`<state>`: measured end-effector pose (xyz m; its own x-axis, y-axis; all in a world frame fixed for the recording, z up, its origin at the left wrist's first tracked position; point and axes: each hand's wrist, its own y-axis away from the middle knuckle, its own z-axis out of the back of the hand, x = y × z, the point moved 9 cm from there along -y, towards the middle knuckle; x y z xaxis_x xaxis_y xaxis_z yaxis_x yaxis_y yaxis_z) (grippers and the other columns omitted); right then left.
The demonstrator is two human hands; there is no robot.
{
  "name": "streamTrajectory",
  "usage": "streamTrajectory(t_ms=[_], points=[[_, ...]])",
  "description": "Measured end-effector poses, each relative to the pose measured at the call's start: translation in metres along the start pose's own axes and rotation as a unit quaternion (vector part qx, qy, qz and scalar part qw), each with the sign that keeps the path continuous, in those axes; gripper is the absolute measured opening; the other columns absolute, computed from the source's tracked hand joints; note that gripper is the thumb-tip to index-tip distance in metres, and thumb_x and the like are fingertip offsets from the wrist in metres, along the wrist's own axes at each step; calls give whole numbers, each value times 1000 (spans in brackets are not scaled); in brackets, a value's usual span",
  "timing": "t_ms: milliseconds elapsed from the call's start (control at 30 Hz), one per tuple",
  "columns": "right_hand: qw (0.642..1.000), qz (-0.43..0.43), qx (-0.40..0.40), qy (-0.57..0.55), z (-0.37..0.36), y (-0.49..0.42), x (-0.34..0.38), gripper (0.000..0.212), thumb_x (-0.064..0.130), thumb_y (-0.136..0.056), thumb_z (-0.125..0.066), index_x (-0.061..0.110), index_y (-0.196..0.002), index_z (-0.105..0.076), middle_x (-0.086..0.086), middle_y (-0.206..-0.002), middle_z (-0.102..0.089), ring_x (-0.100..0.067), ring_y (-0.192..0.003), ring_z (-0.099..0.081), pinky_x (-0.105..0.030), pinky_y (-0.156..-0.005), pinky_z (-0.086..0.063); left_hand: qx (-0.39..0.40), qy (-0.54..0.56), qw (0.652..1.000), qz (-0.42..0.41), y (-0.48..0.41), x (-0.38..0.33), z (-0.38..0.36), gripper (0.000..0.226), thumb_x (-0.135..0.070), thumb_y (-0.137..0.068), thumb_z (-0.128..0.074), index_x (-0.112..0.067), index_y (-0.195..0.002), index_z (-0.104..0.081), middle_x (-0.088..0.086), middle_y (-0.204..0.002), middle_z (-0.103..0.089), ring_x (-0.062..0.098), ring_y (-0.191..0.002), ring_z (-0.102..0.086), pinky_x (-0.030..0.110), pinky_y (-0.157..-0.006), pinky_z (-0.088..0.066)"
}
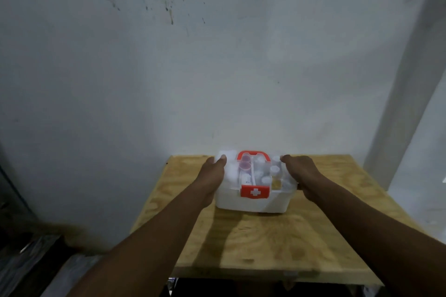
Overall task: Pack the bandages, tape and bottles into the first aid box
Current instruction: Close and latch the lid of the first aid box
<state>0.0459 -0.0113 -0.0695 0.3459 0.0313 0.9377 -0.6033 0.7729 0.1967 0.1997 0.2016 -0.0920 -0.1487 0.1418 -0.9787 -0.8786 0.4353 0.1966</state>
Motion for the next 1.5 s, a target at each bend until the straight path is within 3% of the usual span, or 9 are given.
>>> streamTrajectory(t_ms=[100,267,500,800,867,1000,1133,1233,1500], points=[[999,4,-33,5,34,-13,-3,30,32,-91,-55,6,-103,-61,-13,-99,-65,-32,-86,-64,-49,-85,-57,17,4,1000,18,-12,7,-37,75,-64,-79,-53,-23,-141,-50,5,-136,-62,29,-115,-64,50,-100,-52],[996,20,-84,35,79,-37,-8,30,29,-93,-50,2,-100,-61,-15,-99,-62,-27,-81,-58,-39,-74,-52,43,2,999,28,-6,-5,-87,36,-34,-98,-54,-17,-129,-55,5,-122,-66,26,-105,-65,41,-90,-55],[988,56,-105,94,92,-52,-24,51,49,-94,-43,8,-116,-65,-14,-122,-65,-33,-105,-60,-40,-90,-45,52,-20,997,44,-21,-6,-109,18,-33,-95,-49,-22,-108,-56,9,-113,-63,30,-106,-61,40,-90,-51],[977,108,-160,90,93,-50,-25,57,51,-99,-38,12,-138,-50,-14,-143,-53,-34,-128,-50,-45,-106,-38,-14,-78,997,-22,-35,0,-103,51,-48,-93,-50,-27,-140,-46,8,-143,-50,29,-121,-56,47,-102,-51],[953,195,-196,123,98,-34,-15,58,51,-100,-36,14,-144,-43,-13,-149,-46,-31,-137,-42,-44,-111,-32,-72,-174,973,-132,-20,-16,-92,56,-52,-97,-46,-30,-148,-37,6,-154,-36,27,-134,-46,44,-107,-46],[850,410,-199,264,84,9,-7,64,51,-96,-39,16,-150,-35,-9,-160,-29,-23,-148,-26,-40,-118,-21,-97,-364,838,-395,35,-39,-99,74,-67,-93,-28,-27,-156,-28,5,-164,-21,22,-149,-24,40,-117,-29],[778,489,-156,362,59,29,-20,69,47,-95,-40,12,-154,-27,-11,-164,-16,-25,-153,-11,-47,-122,-17,-51,-471,728,-496,49,-20,-121,73,-57,-98,-39,-22,-159,-22,8,-169,-11,25,-156,-6,47,-124,-18],[763,484,-147,403,51,28,-30,70,48,-96,-38,12,-154,-25,-11,-164,-17,-27,-153,-10,-56,-118,-24,-29,-485,714,-504,48,-9,-128,72,-51,-99,-42,-20,-159,-20,9,-168,-13,24,-156,-7,50,-122,-23],[757,463,-146,437,44,8,-30,69,50,-97,-38,16,-155,-21,-9,-164,-19,-28,-153,-8,-48,-122,-15,-34,-510,725,-461,30,-12,-128,67,-61,-98,-31,-23,-153,-27,11,-162,-33,30,-151,-27,42,-113,-34]])
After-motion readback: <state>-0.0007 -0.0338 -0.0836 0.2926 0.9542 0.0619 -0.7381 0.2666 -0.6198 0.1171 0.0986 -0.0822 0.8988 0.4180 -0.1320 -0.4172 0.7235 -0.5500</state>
